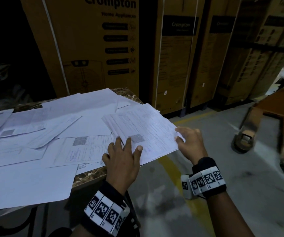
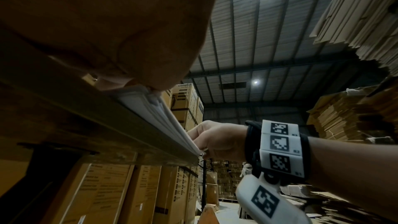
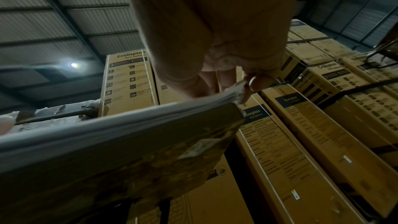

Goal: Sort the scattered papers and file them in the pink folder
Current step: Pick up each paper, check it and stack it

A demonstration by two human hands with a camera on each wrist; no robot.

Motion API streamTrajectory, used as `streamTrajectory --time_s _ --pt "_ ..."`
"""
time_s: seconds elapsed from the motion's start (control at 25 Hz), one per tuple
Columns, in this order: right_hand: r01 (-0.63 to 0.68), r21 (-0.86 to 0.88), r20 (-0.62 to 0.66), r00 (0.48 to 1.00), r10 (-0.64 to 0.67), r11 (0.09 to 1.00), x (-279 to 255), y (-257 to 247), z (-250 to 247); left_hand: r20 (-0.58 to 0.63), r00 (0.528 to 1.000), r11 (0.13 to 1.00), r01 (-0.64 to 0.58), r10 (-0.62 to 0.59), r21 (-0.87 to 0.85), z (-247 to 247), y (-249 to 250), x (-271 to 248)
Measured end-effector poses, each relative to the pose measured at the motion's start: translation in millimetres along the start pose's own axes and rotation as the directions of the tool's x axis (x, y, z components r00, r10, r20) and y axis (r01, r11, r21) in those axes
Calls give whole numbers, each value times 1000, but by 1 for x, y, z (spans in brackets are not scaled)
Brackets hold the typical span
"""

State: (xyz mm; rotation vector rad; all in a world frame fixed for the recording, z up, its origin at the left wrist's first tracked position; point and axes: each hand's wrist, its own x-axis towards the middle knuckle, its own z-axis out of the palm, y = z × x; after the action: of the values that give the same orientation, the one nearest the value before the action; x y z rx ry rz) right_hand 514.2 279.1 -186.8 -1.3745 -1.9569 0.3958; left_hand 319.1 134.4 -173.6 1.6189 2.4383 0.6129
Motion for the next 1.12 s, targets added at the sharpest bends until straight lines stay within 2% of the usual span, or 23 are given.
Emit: streamTrajectory --time_s 0.12,0.24,0.36,0.48,0.6,0.76,0.88,0.96,1.12 --pt "32 24 -74 997 -30 999 -4 6 1 -30 999 999 -29 27 -45 0 -3 -2" --pt "100 -48 -141 984 -106 994 -18 7 1 -123 981 988 -151 148 -14 1 -11 -18" --pt "167 -81 -245 952 -182 983 -47 -3 2 -197 934 951 -308 297 -31 0 -30 -44" --pt "266 -56 -343 900 -269 962 -92 -21 7 -254 880 912 -409 402 29 -3 -59 -68" --pt "322 75 -284 914 -289 944 -147 -59 27 -290 844 891 -446 452 91 -8 -90 -90" --pt "302 303 -155 951 -266 904 -205 -110 60 -442 793 892 -450 418 37 -21 -130 -119" --pt "284 397 -88 958 -272 873 -221 -141 76 -544 758 907 -421 361 15 -37 -155 -138" --pt "284 448 -65 956 -286 848 -228 -165 87 -557 771 931 -364 309 14 -48 -180 -146" --pt "314 486 -69 944 -322 816 -229 -198 110 -515 835 976 -219 196 15 -65 -233 -149"
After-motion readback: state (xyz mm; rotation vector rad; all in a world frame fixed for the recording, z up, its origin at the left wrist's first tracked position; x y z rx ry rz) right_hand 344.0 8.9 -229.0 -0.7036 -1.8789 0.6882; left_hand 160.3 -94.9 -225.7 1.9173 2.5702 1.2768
